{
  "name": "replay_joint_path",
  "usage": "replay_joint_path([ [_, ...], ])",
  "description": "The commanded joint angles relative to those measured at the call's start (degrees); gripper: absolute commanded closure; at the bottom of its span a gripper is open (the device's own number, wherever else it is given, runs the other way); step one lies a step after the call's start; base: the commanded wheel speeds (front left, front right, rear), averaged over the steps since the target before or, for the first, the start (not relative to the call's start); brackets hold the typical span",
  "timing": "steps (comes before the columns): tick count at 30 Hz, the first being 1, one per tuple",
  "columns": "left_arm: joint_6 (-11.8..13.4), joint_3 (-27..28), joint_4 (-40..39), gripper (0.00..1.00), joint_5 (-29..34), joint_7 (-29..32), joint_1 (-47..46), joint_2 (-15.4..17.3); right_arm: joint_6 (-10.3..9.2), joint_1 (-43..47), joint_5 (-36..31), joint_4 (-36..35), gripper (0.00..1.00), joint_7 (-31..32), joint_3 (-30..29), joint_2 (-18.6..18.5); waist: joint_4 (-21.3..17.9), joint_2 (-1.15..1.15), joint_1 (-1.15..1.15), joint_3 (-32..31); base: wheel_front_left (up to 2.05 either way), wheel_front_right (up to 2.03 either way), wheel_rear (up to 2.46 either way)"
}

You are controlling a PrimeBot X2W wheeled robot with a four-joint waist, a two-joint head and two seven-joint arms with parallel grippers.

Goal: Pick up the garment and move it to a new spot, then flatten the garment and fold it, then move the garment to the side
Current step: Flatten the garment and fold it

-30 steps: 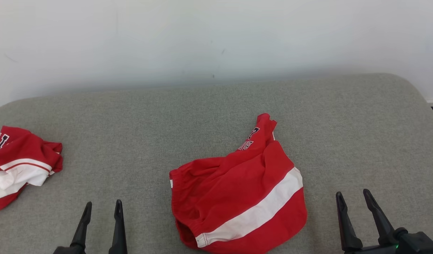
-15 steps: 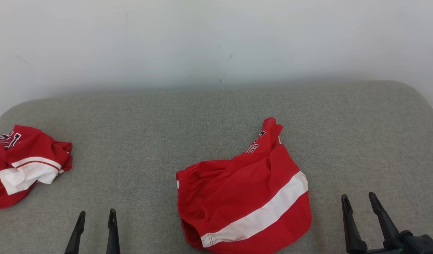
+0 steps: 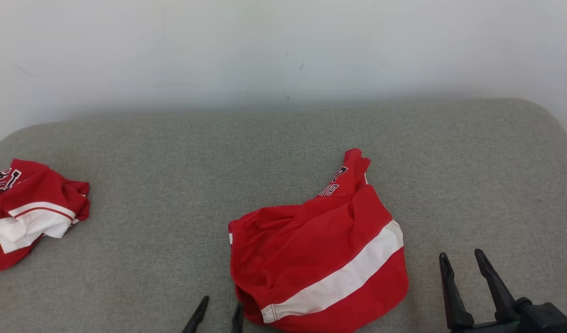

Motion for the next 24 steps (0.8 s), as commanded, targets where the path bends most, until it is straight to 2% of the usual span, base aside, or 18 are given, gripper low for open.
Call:
replay_joint_path([
  [1,0.0,-1.9,0.8,0.00,-1.1,-0.2,-1.0,0.4,-0.13,-0.6,0.4,0.1,0.00,0.0,0.1,-0.3,-0.4,0.00,0.00,0.4,0.00,0.00,0.00],
  [7,-0.1,-10.6,2.9,0.00,-5.5,-0.2,-2.3,1.8,-0.13,-0.9,0.8,0.4,0.00,0.0,0.0,-0.6,-1.7,0.00,0.00,1.2,0.00,0.00,0.00],
  [14,0.0,-14.2,6.8,0.00,-8.7,-0.2,-5.1,2.0,-0.13,-1.6,0.8,0.8,0.00,0.0,0.4,-0.1,-2.9,0.00,0.00,1.5,0.00,0.00,0.00],
  [15,0.0,-14.4,7.6,0.47,-8.9,-0.2,-6.0,1.9,-0.13,-1.7,0.7,0.8,0.00,0.0,0.4,0.0,-3.0,0.00,0.00,1.5,0.00,0.00,0.00],
  [16,0.0,-14.4,8.2,1.00,-9.1,-0.2,-6.8,1.8,-0.13,-1.7,0.7,0.8,0.00,0.0,0.5,0.1,-3.1,0.00,0.00,1.5,0.00,0.00,0.00],
  [19,0.0,-12.6,8.3,1.00,-9.5,-0.2,-8.7,1.7,-0.13,-1.9,0.9,0.8,0.00,0.0,0.4,0.1,-3.0,0.00,0.00,1.7,0.00,0.00,0.00],
  [24,0.0,-8.9,7.4,1.00,-8.0,-0.2,-9.9,3.7,-0.13,-1.8,0.8,1.0,0.00,0.0,0.3,0.2,-2.4,0.00,0.00,1.9,0.00,0.00,0.00],
])
